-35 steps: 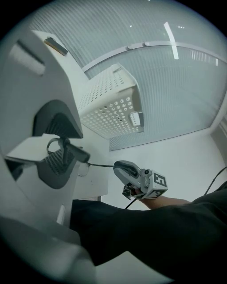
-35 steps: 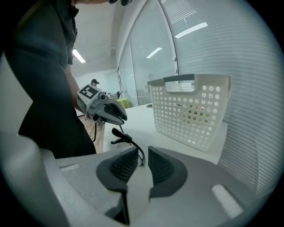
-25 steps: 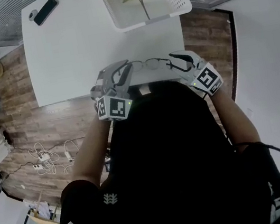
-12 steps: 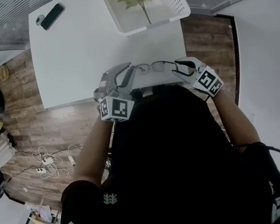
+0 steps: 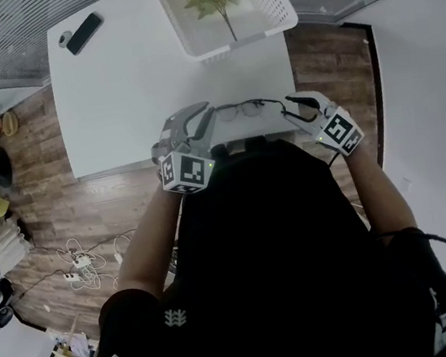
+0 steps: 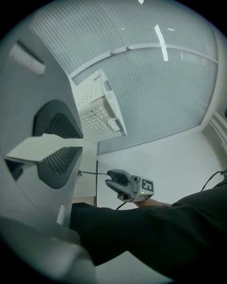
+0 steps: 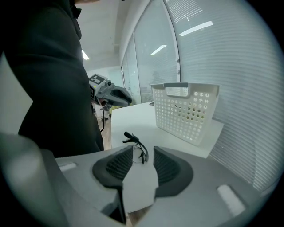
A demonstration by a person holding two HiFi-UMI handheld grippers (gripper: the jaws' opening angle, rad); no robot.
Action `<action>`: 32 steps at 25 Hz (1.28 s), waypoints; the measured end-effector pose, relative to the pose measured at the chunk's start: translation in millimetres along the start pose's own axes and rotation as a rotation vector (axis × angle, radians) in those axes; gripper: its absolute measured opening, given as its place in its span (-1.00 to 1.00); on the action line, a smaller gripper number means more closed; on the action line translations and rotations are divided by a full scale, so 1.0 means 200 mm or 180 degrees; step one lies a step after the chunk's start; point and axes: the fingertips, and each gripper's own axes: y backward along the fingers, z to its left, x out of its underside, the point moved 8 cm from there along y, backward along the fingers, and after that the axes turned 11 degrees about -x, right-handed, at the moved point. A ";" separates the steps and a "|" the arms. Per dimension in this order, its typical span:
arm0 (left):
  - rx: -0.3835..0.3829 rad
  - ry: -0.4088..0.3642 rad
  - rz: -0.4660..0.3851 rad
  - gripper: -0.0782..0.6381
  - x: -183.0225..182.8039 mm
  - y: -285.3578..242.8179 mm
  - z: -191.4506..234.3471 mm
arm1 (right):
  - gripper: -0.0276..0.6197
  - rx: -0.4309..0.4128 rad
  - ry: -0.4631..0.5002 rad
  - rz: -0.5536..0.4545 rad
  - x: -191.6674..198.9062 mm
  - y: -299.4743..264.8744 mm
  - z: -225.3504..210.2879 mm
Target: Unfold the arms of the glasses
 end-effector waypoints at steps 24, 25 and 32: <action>0.1500 -0.0242 0.0373 -0.60 0.17 -0.58 -0.38 | -0.50 0.0721 -0.0756 -0.0383 0.23 0.14 0.06; 0.1533 -0.0261 0.0358 -0.57 0.16 -0.58 -0.39 | -0.50 0.0741 -0.0771 -0.0401 0.24 0.15 0.06; 0.1670 -0.0310 0.0457 -0.67 0.19 -0.62 -0.42 | -0.50 0.0819 -0.0832 -0.0405 0.25 0.14 0.06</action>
